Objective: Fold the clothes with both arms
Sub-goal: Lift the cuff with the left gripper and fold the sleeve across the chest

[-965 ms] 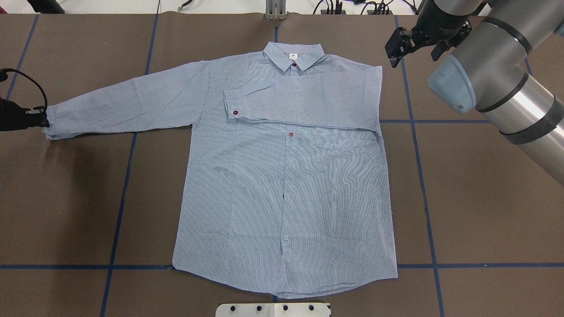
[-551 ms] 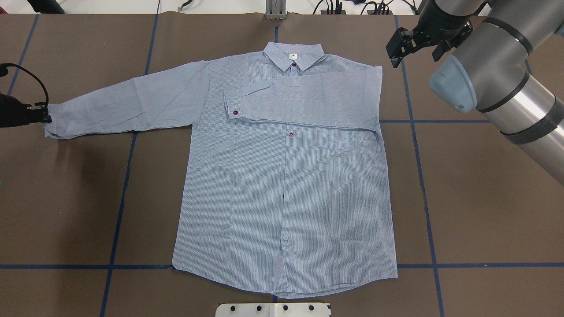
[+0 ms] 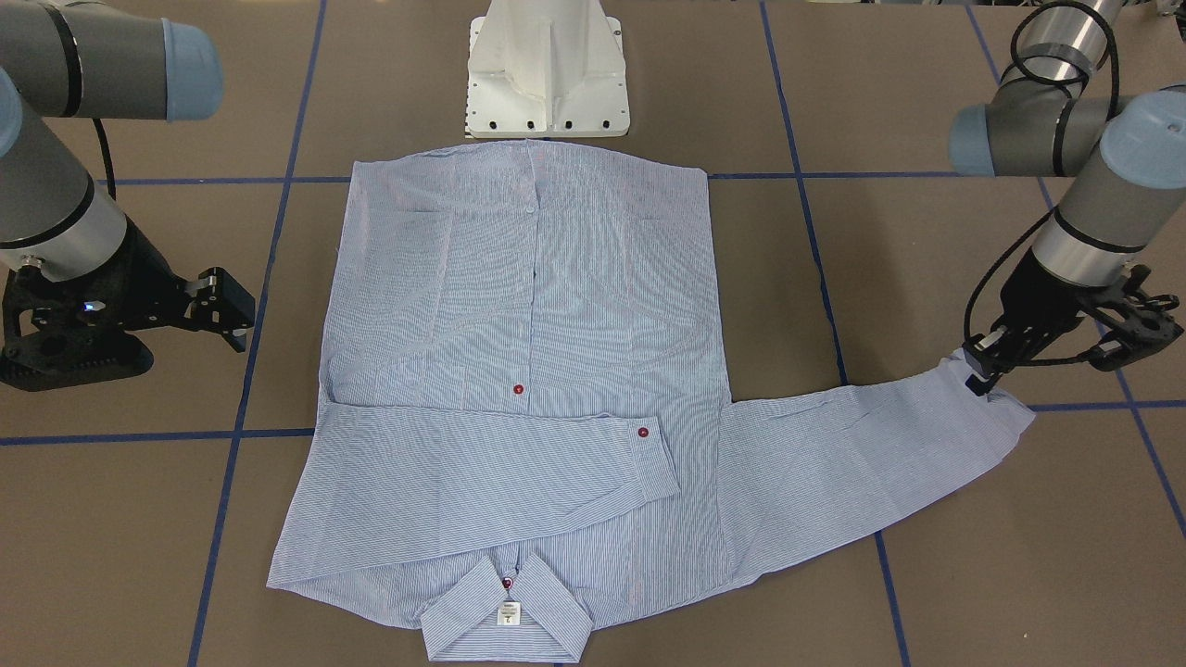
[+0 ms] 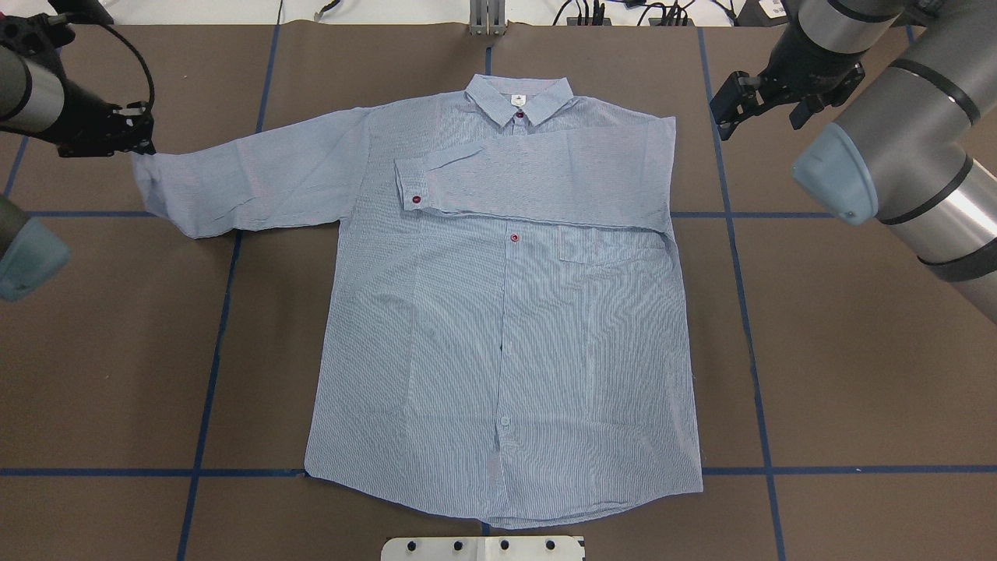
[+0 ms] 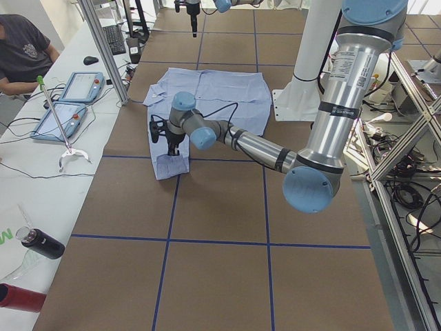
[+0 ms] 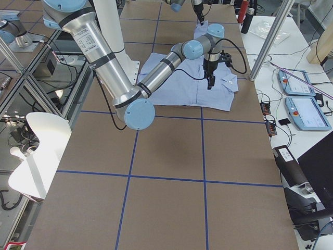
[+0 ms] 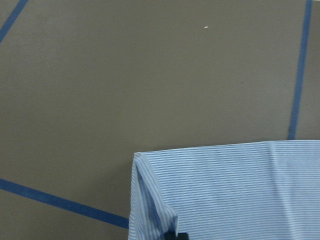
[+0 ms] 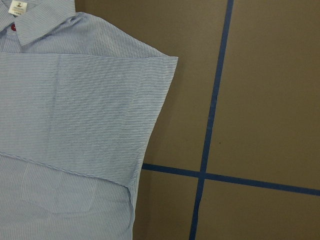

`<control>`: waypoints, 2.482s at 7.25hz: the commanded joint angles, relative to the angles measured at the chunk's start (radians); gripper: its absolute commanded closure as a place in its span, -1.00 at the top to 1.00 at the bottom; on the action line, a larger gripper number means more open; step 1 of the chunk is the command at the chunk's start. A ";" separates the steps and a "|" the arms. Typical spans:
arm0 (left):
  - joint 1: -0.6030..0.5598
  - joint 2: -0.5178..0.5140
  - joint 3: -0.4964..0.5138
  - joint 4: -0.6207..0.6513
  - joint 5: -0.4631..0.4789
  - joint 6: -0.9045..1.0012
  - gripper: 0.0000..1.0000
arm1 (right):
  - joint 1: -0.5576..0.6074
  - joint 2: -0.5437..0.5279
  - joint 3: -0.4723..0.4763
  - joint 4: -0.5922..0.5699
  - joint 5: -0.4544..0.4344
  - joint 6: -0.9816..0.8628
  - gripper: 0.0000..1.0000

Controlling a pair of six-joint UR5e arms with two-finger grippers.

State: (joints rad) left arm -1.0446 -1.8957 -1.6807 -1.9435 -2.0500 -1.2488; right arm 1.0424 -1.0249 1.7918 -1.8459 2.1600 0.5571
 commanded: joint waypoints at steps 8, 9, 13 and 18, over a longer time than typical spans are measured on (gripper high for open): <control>0.138 -0.652 0.285 0.017 -0.141 -0.627 -1.00 | 0.082 -0.187 0.064 0.022 0.047 -0.108 1.00; 0.182 -0.652 0.289 -0.032 -0.139 -0.682 -1.00 | 0.082 -0.187 0.064 0.022 0.047 -0.108 1.00; 0.331 -0.640 0.406 -0.282 0.037 -0.757 -1.00 | 0.080 -0.196 0.066 0.024 0.047 -0.108 1.00; 0.518 -0.687 0.443 -0.355 0.126 -0.563 0.98 | 0.080 -0.195 0.074 0.024 0.133 -0.103 1.00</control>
State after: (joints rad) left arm -0.5866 -2.5671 -1.2374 -2.2509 -1.9416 -1.8665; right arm 1.1231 -1.2201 1.8631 -1.8229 2.2582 0.4519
